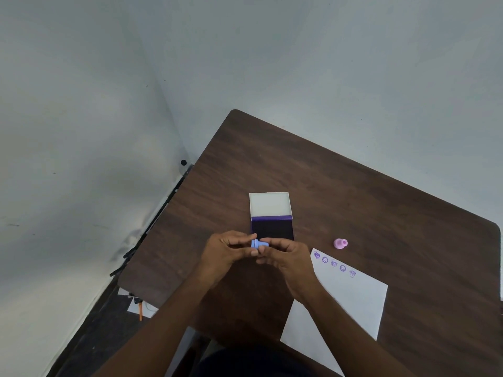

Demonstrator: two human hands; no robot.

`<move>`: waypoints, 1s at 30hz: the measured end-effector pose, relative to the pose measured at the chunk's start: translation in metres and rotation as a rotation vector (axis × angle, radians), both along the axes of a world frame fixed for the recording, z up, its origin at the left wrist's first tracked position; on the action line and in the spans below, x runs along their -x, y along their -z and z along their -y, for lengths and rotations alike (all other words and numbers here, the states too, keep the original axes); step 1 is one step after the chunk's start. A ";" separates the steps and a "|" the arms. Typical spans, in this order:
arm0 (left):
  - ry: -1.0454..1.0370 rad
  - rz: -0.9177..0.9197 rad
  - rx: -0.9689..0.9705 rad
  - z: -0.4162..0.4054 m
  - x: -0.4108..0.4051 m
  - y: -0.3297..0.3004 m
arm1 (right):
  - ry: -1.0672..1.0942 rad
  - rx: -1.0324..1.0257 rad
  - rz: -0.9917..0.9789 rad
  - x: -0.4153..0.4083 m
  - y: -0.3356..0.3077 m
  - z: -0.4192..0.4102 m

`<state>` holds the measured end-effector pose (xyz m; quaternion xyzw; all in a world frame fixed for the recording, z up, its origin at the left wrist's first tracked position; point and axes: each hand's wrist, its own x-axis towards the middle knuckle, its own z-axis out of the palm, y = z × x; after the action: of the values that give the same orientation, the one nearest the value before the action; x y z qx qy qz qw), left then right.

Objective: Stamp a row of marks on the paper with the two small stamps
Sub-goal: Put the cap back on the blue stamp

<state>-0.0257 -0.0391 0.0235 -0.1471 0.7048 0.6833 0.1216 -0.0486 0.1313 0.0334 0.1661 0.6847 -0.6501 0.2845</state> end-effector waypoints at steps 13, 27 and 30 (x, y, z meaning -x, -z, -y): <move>0.047 -0.015 0.013 0.005 0.000 0.000 | -0.039 0.005 -0.030 -0.004 0.000 -0.001; 0.002 0.108 0.035 0.006 -0.004 -0.001 | -0.020 -0.064 -0.018 -0.006 0.002 -0.001; 0.039 0.110 0.034 0.005 -0.003 -0.001 | -0.030 -0.085 -0.008 -0.006 0.003 -0.006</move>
<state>-0.0228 -0.0443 0.0248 -0.1726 0.7114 0.6595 0.1710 -0.0425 0.1370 0.0309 0.1651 0.7151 -0.6169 0.2843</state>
